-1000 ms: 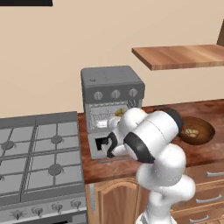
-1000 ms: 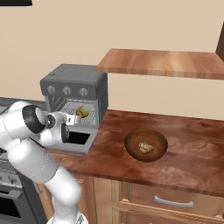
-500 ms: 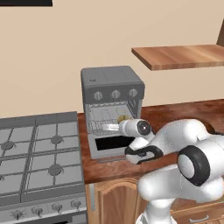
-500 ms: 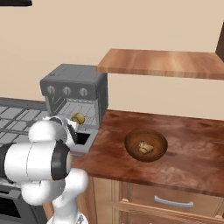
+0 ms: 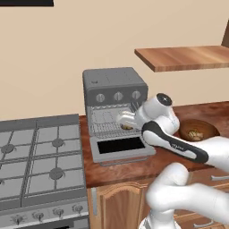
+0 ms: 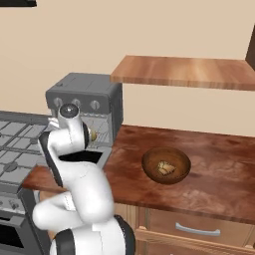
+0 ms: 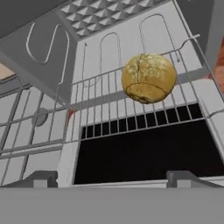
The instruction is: Pick up the heated bread from the toaster oven and place it in the bowl. Then move the bread bowl to the dining counter.
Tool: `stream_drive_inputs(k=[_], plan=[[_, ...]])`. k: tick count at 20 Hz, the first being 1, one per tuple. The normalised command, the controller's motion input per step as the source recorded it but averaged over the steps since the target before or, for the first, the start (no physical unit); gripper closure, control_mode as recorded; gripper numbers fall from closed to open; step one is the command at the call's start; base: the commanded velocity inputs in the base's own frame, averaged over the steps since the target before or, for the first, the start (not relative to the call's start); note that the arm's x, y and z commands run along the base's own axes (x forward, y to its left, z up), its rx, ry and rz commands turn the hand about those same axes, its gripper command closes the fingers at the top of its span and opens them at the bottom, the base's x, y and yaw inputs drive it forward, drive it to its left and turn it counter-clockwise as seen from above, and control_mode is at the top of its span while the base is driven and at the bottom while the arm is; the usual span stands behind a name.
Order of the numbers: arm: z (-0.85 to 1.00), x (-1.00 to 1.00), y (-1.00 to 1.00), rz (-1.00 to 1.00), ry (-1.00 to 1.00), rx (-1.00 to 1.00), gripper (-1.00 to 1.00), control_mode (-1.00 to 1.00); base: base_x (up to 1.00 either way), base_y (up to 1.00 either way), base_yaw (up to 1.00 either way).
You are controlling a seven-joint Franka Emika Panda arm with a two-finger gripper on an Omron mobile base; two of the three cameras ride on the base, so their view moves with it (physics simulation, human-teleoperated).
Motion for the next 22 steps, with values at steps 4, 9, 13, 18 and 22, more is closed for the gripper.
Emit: stream_drive_inputs(k=[4, 9, 13, 18, 22], plan=[[-0.05, 0.08, -0.02, 0.01, -0.02, -0.07, -1.00, -1.00, 0.00, 0.00, 0.00], [-0.56, 0.27, -0.11, 0.08, -0.27, -0.22, -1.00, -1.00, 0.00, 0.00, 0.00], [-0.42, 0.34, -0.13, 0.06, -0.18, -0.14, -1.00, -1.00, 0.00, 0.00, 0.00], [-0.19, 0.39, -0.18, 0.02, -0.03, -0.01, -1.00, -1.00, 0.00, 0.00, 0.00], [0.00, 0.28, -0.08, 0.00, 0.00, 0.00, -1.00, -1.00, 0.00, 0.00, 0.00]])
